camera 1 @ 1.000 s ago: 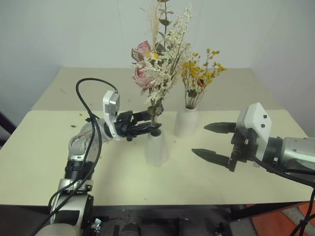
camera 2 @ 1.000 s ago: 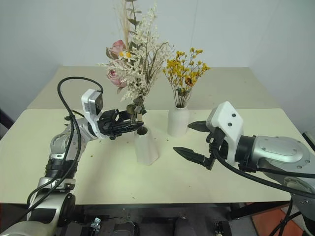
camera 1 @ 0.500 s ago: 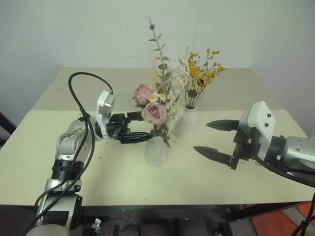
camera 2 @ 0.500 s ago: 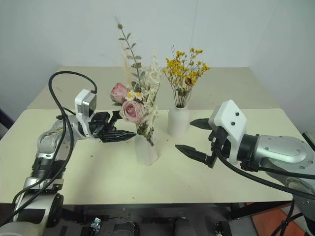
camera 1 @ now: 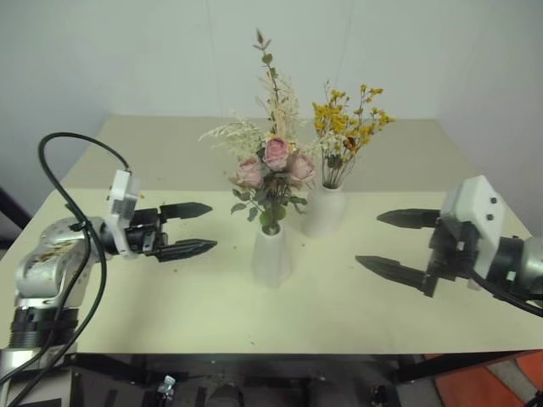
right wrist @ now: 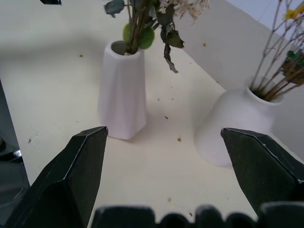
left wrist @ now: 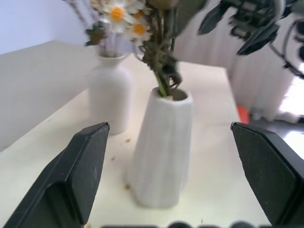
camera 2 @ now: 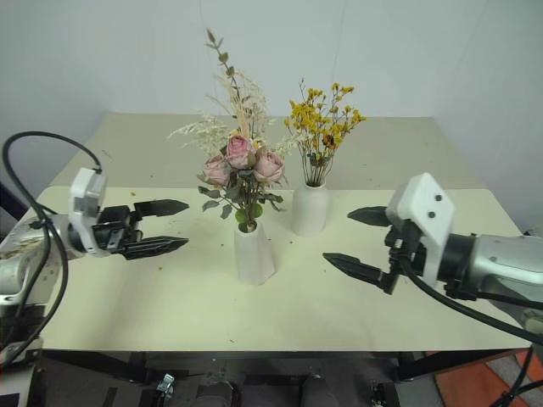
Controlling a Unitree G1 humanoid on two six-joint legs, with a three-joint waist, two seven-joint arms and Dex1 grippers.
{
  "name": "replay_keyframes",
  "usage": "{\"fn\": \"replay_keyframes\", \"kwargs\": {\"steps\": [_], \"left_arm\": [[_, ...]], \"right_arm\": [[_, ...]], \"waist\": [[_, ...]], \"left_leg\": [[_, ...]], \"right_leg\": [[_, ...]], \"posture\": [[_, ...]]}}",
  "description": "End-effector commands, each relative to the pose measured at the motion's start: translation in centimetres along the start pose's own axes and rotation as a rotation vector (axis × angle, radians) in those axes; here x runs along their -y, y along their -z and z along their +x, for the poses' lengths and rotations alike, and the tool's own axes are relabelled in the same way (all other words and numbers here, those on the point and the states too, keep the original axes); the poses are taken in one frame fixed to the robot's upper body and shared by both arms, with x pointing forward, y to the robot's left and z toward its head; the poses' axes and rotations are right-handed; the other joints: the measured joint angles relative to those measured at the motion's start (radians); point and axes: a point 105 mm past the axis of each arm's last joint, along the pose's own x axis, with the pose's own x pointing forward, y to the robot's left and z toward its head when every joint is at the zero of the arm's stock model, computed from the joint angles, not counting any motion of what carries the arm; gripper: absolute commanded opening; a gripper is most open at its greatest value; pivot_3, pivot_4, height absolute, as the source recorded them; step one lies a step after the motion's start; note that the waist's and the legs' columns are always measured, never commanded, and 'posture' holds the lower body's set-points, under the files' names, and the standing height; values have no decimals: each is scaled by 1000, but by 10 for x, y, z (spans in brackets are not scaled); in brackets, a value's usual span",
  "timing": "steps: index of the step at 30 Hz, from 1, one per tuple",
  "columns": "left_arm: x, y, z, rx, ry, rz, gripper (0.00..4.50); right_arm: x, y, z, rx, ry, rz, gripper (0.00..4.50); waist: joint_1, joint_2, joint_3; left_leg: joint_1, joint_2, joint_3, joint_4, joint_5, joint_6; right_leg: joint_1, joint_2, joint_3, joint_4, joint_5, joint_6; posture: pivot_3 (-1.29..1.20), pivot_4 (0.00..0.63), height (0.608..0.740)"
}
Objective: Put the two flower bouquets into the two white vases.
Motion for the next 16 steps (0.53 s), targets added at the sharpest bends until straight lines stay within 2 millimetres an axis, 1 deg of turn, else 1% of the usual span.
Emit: {"fn": "replay_keyframes", "kwargs": {"steps": [1, 5, 10, 13, 16], "left_arm": [[3, -20, -14, -2, -47, 82, 4479], [5, -29, -25, -45, -67, 126, 4479], [3, -46, -33, -68, -93, 191, 4479], [2, -50, -35, -73, -97, 208, 4479], [4, -51, -32, -72, -81, 212, 4479]], "right_arm": [[5, -10, -22, 23, 22, -56, 4500], [8, -4, -42, -33, 44, -71, 4500], [19, 4, -64, -104, 118, -81, 4500], [28, 8, -74, -149, 175, -111, 4500], [29, 11, -79, -171, 184, -120, 4500]], "waist": [[3, 0, 0], [9, 0, 0], [10, 0, 0], [11, 0, 0], [10, 0, 0]], "left_leg": [[0, 0, 0, 0, 0, 0], [1, 0, 1, 0, 0, 0], [1, 0, 1, 0, 0, 0], [2, 0, 1, 0, 0, 0], [1, 0, 1, 0, 0, 0]], "right_leg": [[0, 0, 0, 0, 0, 0], [0, 0, 0, 0, 0, 0], [1, 0, 0, 0, 0, 0], [1, 0, 0, 0, 0, 0], [1, 0, 0, 0, 0, 0]], "posture": [[0, 150, 740], [0, 150, 740], [0, 150, 740], [0, 150, 740], [0, 150, 740]]}}
